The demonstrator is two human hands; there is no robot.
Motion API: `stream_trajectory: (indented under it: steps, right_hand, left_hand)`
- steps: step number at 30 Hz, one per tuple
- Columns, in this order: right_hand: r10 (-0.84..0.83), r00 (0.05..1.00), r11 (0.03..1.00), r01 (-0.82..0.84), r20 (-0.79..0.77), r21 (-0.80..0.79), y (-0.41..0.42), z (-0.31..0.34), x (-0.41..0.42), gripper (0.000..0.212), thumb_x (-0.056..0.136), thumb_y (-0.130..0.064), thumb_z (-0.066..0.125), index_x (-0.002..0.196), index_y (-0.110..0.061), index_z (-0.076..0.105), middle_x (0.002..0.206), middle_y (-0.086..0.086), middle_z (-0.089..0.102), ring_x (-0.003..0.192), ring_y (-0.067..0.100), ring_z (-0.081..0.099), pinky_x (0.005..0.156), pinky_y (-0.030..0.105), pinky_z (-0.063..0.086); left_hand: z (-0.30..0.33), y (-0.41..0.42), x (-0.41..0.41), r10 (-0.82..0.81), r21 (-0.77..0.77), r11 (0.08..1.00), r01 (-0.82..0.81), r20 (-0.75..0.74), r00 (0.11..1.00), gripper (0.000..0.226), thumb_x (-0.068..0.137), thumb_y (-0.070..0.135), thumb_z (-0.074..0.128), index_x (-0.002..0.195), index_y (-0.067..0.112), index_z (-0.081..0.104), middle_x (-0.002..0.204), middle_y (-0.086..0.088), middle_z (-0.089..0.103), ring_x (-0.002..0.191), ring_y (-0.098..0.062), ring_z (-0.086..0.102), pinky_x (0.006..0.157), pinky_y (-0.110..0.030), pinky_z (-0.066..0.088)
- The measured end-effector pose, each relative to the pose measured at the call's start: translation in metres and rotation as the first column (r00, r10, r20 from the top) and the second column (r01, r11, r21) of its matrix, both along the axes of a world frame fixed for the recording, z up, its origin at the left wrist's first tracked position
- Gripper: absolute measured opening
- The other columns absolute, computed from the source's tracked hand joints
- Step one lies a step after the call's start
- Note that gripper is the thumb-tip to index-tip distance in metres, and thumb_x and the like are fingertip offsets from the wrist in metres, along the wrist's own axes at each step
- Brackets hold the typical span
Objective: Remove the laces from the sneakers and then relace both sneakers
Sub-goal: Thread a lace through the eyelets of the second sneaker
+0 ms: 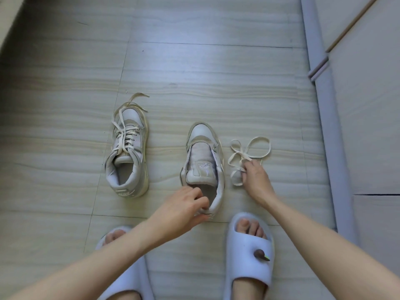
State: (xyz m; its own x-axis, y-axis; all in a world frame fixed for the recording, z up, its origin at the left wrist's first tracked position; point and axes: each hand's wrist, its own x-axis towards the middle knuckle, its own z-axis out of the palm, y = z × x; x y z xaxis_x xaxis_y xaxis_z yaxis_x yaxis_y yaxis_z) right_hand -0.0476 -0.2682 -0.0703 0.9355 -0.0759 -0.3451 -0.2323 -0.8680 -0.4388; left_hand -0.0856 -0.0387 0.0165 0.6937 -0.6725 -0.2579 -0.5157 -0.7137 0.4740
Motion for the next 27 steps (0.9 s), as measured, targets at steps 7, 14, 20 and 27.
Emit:
stream_trajectory:
  steps: [7, 14, 20, 27]
  right_hand:
    - [-0.116, 0.991, 0.953, 0.131, -0.071, 0.275, -0.005, 0.091, 0.029, 0.014, 0.085, -0.010, 0.059, 0.077, -0.001, 0.065, 0.071, 0.013, 0.065, 0.069, 0.022, 0.056, 0.063, 0.028, 0.037]
    - [-0.032, 0.999, 0.773, 0.022, 0.003, 0.634, 0.011, 0.273, 0.063, 0.018, 0.087, -0.001, 0.059, 0.072, -0.009, 0.062, 0.066, 0.004, 0.063, 0.056, 0.010, 0.060, 0.057, 0.020, 0.051]
    - [0.046, 0.979, 0.596, -0.186, 0.199, 0.781, 0.019, 0.411, 0.036, 0.007, 0.088, -0.012, 0.062, 0.086, -0.007, 0.067, 0.068, -0.001, 0.068, 0.063, 0.009, 0.063, 0.062, 0.020, 0.052]
    - [-0.126, 0.981, 0.377, -0.088, 0.145, 0.922, -0.011, 0.482, 0.015, 0.015, 0.086, -0.012, 0.062, 0.091, -0.001, 0.070, 0.071, 0.006, 0.065, 0.057, 0.011, 0.053, 0.054, 0.018, 0.047]
  left_hand:
    - [0.041, 0.000, 0.022, 0.030, -0.034, 0.998, -0.044, -0.349, 0.937, 0.022, 0.094, 0.026, 0.052, 0.115, 0.021, 0.058, 0.111, 0.008, 0.056, 0.101, -0.009, 0.054, 0.085, -0.018, 0.040]
    - [0.179, -0.005, 0.082, 0.304, -0.304, 0.887, -0.347, -0.181, 0.936, 0.043, 0.090, 0.020, 0.060, 0.131, 0.020, 0.045, 0.126, 0.003, 0.053, 0.110, -0.009, 0.051, 0.093, -0.022, 0.043]
    - [0.279, -0.024, 0.080, 0.239, -0.408, 0.856, -0.318, -0.234, 0.943, 0.073, 0.090, 0.016, 0.060, 0.148, 0.027, 0.017, 0.149, 0.006, 0.033, 0.136, -0.008, 0.029, 0.109, -0.031, 0.029]
    - [0.329, -0.045, 0.042, 0.221, -0.569, 0.743, -0.352, -0.287, 0.932, 0.009, 0.096, 0.019, 0.049, 0.096, 0.020, 0.058, 0.076, 0.002, 0.061, 0.082, -0.016, 0.067, 0.093, -0.041, 0.049]
